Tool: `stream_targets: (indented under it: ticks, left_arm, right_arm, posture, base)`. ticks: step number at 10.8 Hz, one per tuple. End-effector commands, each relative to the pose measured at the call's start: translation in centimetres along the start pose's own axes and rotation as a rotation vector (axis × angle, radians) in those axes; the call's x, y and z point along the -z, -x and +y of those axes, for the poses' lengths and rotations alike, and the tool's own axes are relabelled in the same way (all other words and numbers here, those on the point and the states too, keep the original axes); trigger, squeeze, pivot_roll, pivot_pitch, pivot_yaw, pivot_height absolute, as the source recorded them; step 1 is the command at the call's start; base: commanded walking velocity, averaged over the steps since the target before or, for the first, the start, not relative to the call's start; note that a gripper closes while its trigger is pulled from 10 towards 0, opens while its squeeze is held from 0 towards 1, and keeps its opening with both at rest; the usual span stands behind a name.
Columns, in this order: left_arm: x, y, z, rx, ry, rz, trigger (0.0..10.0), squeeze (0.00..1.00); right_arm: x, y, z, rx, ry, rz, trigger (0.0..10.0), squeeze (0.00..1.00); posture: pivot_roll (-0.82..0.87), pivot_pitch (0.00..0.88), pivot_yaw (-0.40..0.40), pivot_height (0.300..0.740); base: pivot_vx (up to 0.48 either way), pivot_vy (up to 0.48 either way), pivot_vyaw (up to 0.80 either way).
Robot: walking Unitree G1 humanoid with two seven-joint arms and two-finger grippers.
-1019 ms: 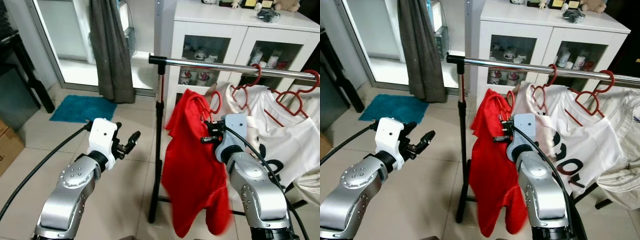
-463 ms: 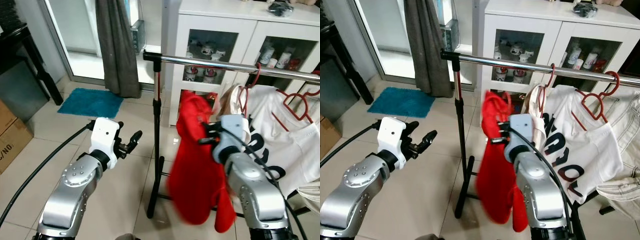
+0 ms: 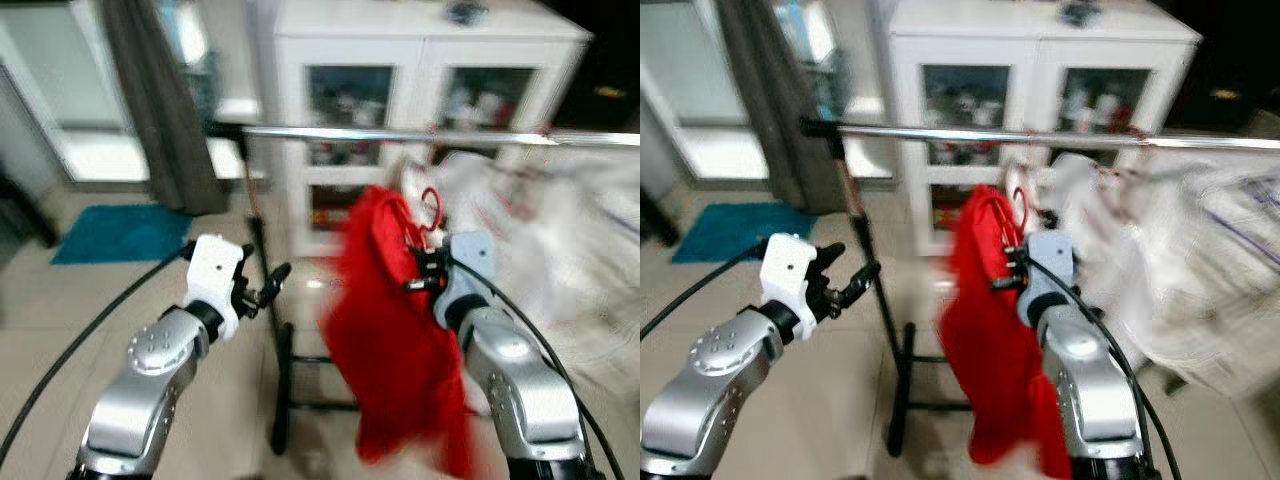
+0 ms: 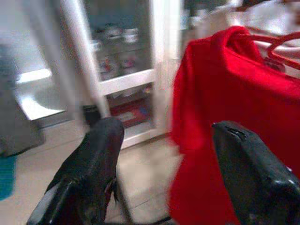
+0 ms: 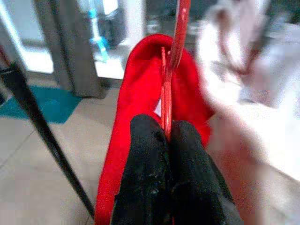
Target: Hang hanger
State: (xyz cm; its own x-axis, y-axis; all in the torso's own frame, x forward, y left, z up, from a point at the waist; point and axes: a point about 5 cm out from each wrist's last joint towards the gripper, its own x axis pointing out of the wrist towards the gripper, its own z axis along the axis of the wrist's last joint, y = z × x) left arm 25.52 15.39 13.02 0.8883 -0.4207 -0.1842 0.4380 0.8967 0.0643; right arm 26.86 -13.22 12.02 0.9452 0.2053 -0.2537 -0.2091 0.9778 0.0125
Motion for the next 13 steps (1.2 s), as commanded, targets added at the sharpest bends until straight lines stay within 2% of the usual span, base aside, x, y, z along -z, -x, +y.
stream_targets:
  ticks: [1,3,4,5,10,13]
  left_arm:
    - [-0.3,0.0,0.2,-0.002,-0.008,-0.014,10.0,0.0]
    - [-0.5,-0.1,0.2,0.004,-0.014,-0.018,10.0,0.0]
    - [-0.9,-0.1,-0.1,0.035,0.002,-0.044,10.0,0.0]
    - [-1.0,0.1,-0.6,0.092,-0.016,-0.047,10.0,0.0]
    - [-1.2,0.2,-1.1,0.141,-0.04,-0.062,10.0,0.0]
    - [-1.5,0.2,-1.4,0.181,-0.049,-0.077,10.0,0.0]
  right_arm:
    - [-1.1,-0.1,0.7,-0.025,0.047,-0.046,10.0,0.0]
    - [-1.7,-0.1,0.0,0.027,-0.006,-0.088,10.0,0.0]
    - [-2.3,-0.2,-0.2,0.03,0.008,-0.114,10.0,0.0]
    - [-3.3,0.0,-0.3,0.037,0.014,-0.173,10.0,0.0]
    - [-5.2,-0.1,0.1,0.03,0.017,-0.312,10.0,0.0]
    - [-5.0,-0.8,0.4,0.024,0.018,-0.277,10.0,0.0]
  posture:
    - [-0.03,0.0,0.008,0.74]
    - [-0.03,0.0,0.008,0.74]
    - [-0.03,0.0,0.005,0.74]
    - [-0.03,0.0,0.009,0.74]
    - [-0.02,0.0,0.004,0.74]
    - [-0.02,0.0,0.01,0.74]
  base:
    - [0.352,0.0,0.8]
    - [0.319,0.0,0.26]
    - [0.0,0.0,0.0]
    - [0.0,0.0,0.0]
    - [0.0,0.0,0.0]
    - [0.0,0.0,0.0]
